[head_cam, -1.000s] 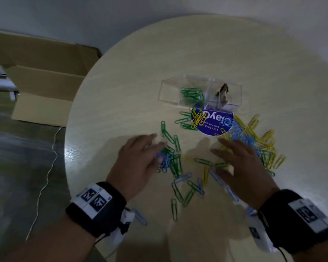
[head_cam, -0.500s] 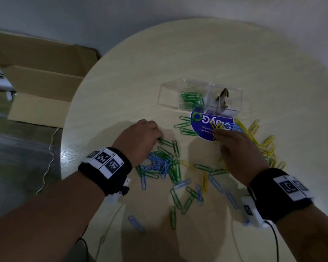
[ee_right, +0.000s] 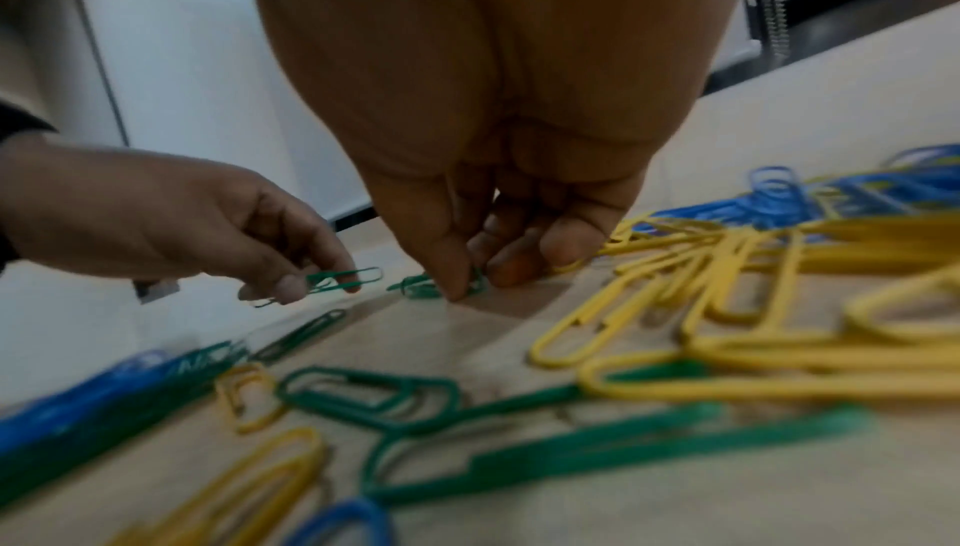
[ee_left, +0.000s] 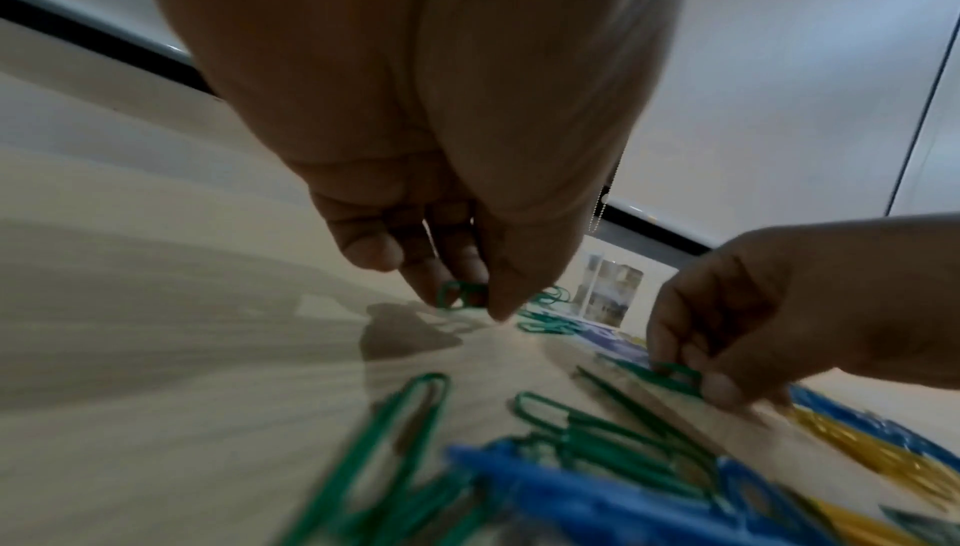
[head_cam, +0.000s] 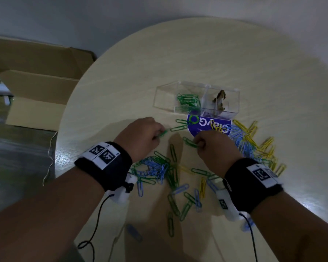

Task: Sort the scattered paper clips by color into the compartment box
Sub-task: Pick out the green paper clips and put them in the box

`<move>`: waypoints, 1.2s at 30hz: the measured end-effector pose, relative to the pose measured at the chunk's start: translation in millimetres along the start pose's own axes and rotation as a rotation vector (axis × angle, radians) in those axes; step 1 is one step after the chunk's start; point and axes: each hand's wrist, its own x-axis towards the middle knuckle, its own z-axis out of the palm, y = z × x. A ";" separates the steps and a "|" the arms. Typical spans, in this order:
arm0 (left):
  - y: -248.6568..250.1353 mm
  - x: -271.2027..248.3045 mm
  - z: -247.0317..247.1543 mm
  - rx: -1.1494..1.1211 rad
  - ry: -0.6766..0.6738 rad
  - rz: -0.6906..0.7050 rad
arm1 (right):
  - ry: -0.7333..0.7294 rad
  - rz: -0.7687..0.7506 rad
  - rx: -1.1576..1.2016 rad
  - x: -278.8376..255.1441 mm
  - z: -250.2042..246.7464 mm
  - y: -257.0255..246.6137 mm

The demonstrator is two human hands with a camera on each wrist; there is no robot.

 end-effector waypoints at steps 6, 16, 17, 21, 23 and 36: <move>27.4 43.9 12.4 0.107 0.068 0.055 | -0.010 0.023 -0.021 -20.8 -8.5 16.9; 22.8 39.4 17.4 0.240 0.009 0.101 | -0.010 -0.098 -0.137 -24.9 -0.2 11.5; 23.5 38.5 16.4 0.252 0.003 0.104 | -0.009 -0.097 -0.141 -26.9 -0.7 9.7; 30.5 36.6 13.9 0.297 -0.089 0.063 | -0.030 -0.140 -0.167 -33.5 -2.0 4.6; 33.7 35.4 14.3 0.328 -0.126 0.050 | -0.055 -0.132 -0.131 -35.4 -2.3 4.1; 52.6 60.1 -35.3 -0.150 0.299 -0.148 | 0.334 0.108 0.436 28.6 -76.4 -1.4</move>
